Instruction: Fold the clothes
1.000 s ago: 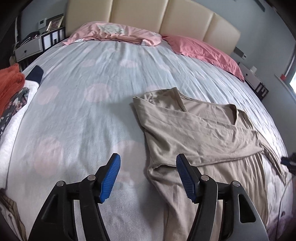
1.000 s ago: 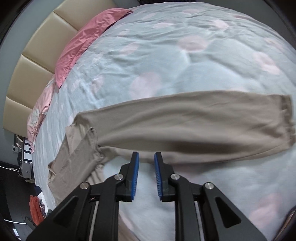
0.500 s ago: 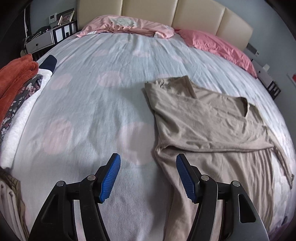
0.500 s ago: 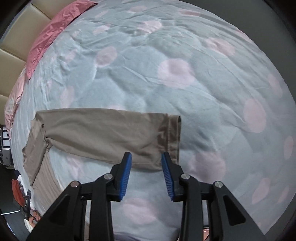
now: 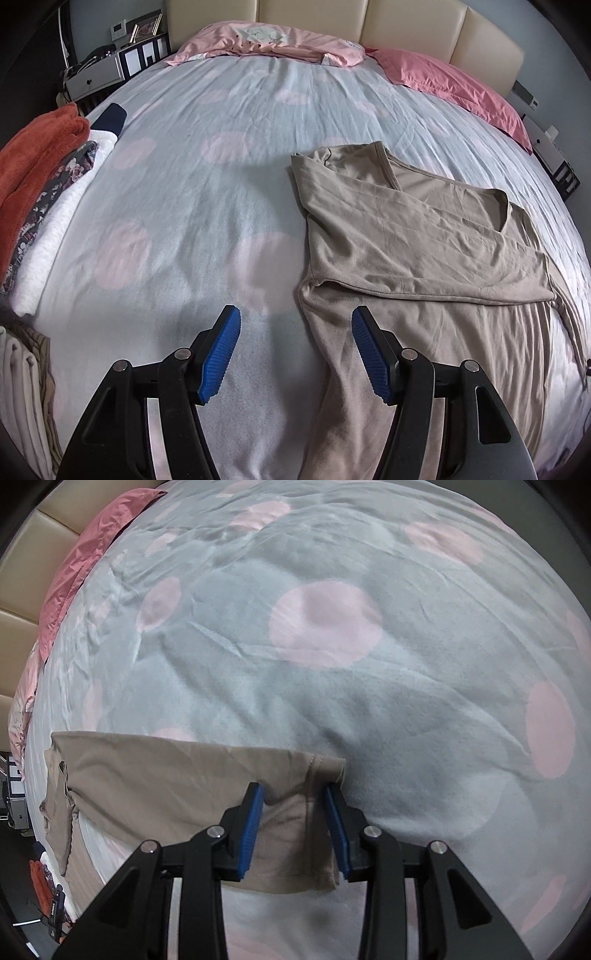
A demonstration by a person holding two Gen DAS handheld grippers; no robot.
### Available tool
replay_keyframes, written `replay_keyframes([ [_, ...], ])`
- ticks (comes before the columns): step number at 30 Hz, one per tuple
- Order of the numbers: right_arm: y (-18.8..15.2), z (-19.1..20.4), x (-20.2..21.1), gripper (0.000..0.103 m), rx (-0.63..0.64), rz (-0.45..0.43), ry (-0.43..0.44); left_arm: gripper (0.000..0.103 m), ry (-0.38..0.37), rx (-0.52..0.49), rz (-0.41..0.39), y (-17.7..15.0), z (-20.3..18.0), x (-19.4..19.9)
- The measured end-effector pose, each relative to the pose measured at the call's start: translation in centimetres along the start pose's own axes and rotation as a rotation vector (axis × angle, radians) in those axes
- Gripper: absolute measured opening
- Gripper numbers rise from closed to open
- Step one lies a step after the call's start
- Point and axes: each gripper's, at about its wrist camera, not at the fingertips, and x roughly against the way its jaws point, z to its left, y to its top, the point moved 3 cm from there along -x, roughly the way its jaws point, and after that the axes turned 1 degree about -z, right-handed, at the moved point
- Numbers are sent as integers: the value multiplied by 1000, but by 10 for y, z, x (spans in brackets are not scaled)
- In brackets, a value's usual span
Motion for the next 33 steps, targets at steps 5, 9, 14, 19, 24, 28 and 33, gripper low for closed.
replay_keyframes([
  [5, -4, 3, 6, 14, 54, -38, -54, 64, 25, -48, 18, -4, -7, -7],
  [9, -3, 5, 22, 5, 55, -65, -54, 64, 18, -48, 5, -3, -6, -4],
  [14, 4, 33, 62, 5, 101, -130, -59, 64, -16, 17, 7, 3, 3, -2],
  [19, 10, 92, 107, 5, 171, -191, -39, 64, -79, 106, -3, 9, 14, 4],
  [24, 17, 171, 148, 4, 253, -253, -15, 64, -133, 180, -16, 15, 27, 12],
  [28, 7, 249, 180, 4, 345, -306, -13, 64, -198, 237, -2, 18, 37, 13],
  [33, -17, 350, 212, 4, 466, -364, -14, 64, -265, 282, 8, 20, 47, 16],
])
